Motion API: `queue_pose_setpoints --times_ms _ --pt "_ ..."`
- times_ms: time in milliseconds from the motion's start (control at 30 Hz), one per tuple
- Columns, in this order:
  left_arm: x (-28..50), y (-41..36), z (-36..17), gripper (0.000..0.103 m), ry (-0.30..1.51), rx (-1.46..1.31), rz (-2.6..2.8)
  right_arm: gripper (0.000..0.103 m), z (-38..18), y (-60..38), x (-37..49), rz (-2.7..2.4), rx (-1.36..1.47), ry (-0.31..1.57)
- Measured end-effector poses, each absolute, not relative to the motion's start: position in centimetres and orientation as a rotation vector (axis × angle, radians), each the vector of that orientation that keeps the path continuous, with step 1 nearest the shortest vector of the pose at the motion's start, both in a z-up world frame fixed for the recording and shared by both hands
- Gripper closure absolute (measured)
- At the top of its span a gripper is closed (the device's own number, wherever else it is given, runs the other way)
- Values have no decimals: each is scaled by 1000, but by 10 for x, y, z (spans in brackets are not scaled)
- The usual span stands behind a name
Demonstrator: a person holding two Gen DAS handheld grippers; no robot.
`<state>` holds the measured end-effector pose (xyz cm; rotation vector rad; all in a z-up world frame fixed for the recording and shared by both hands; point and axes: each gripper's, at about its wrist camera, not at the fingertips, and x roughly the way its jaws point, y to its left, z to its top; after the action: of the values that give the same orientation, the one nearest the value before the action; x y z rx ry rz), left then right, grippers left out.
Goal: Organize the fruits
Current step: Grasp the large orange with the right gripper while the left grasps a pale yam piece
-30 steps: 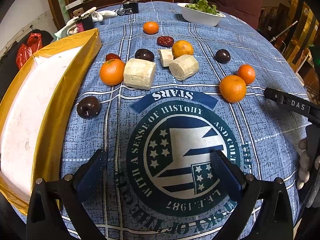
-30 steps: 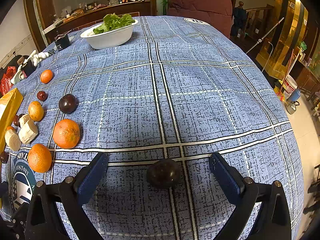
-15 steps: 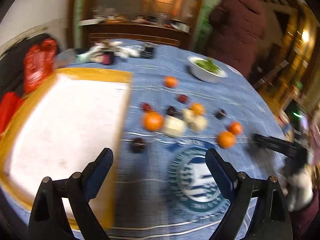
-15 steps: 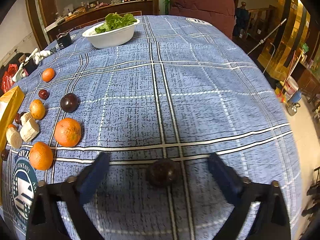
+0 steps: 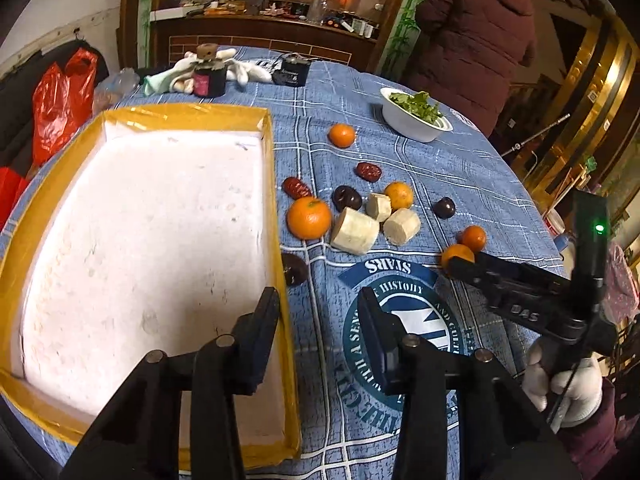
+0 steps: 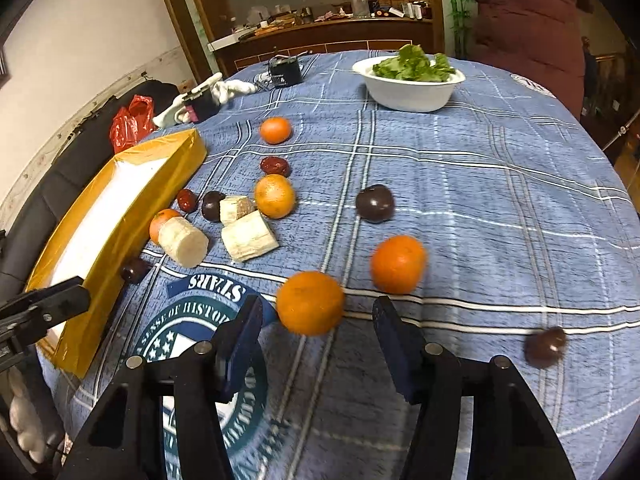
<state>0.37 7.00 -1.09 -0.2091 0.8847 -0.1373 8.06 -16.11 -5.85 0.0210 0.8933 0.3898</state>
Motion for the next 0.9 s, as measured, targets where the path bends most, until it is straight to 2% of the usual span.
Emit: queue_pose_setpoints --times_ms 33,67,100,133,233,367,467,600,733,833,900 --pt "4 68 -9 64 885 -194 -135 45 -61 -159 82 390 23 893" --pt "5 66 -8 64 887 -184 -132 57 -63 -156 82 397 28 894" --pt "5 65 -6 63 889 -174 -131 63 -65 -156 82 405 36 899" --pt "5 66 -3 60 886 -168 -135 63 -66 -157 83 407 42 890" --pt "6 68 3 39 876 -105 -80 63 -65 -163 78 411 66 873" --pt "12 93 -11 36 884 -61 106 63 -64 -172 78 412 110 864" --pt "8 120 -21 36 912 -107 183 63 -67 -176 82 424 139 886" --pt "-9 127 -3 36 844 -131 165 63 -64 -177 80 428 150 869" --pt "-13 89 21 36 767 -85 -5 63 -58 -181 78 415 159 840" --pt "4 47 12 37 830 16 -91 63 -57 -188 79 403 189 832" --pt "21 26 -3 56 857 67 -144 63 -57 -194 80 393 214 832"
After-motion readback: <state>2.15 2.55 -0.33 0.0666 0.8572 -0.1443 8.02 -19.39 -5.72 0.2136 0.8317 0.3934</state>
